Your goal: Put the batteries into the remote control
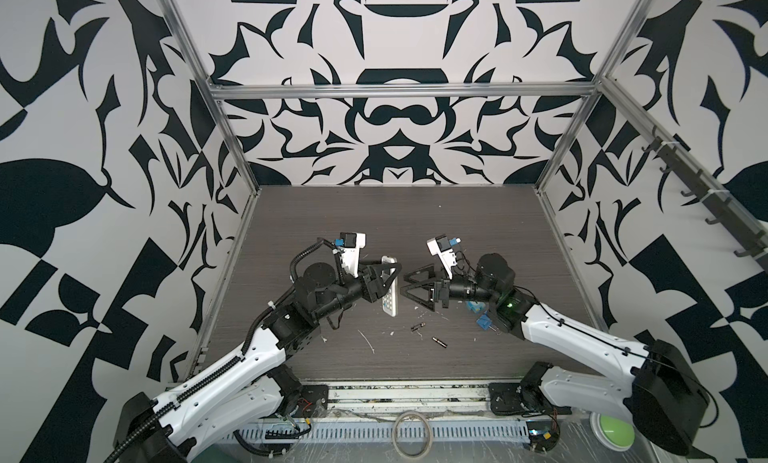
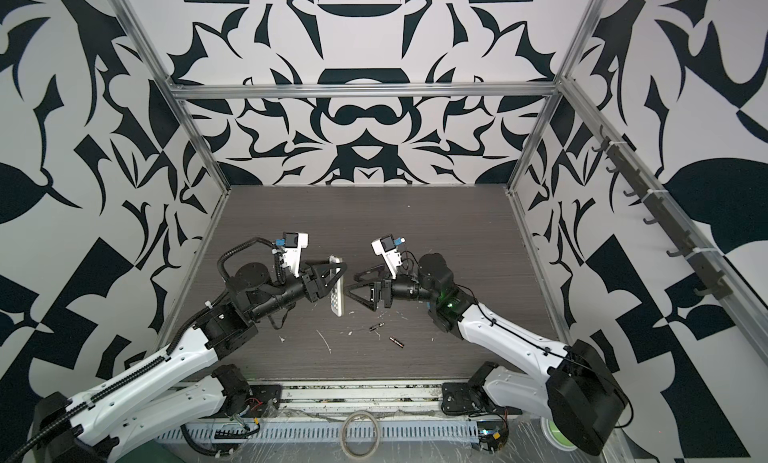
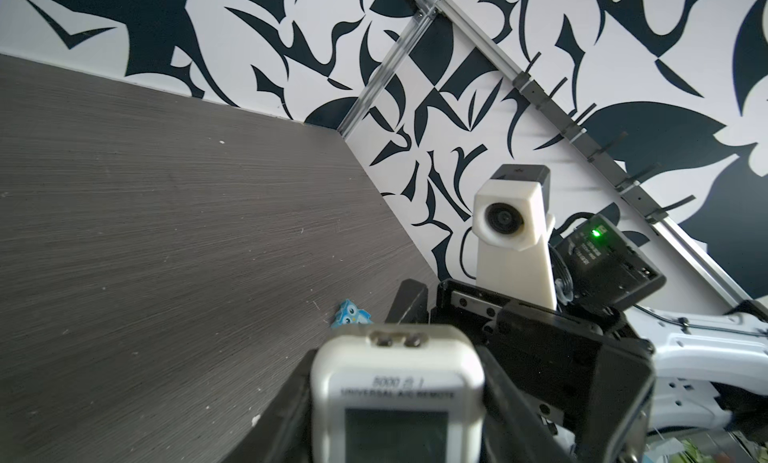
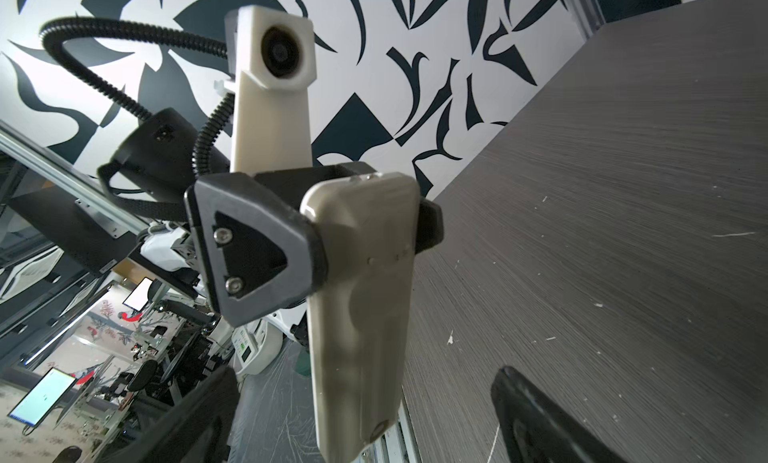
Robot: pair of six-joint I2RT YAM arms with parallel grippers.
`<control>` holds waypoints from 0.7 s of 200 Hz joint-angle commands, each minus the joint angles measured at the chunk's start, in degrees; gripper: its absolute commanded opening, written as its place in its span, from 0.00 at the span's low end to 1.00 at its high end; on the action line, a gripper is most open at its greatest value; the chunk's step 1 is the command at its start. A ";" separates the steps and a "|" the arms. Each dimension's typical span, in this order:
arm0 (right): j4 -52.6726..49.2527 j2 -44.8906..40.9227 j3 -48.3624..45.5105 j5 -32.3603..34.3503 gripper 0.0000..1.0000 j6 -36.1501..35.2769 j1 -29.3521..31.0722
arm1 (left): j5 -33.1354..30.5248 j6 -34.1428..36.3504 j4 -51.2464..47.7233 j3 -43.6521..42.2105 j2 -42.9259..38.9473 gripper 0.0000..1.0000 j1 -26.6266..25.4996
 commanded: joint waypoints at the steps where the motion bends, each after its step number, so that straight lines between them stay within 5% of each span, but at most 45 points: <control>1: 5.18 -0.03 0.97 -3.28 0.99 -1.29 1.16 | 3.14 -0.32 4.72 0.70 -0.52 0.18 -0.14; 140: 13.36 3.52 -0.50 -5.33 0.83 -1.25 4.36 | 6.40 -3.31 14.15 -1.18 -0.52 0.18 -0.17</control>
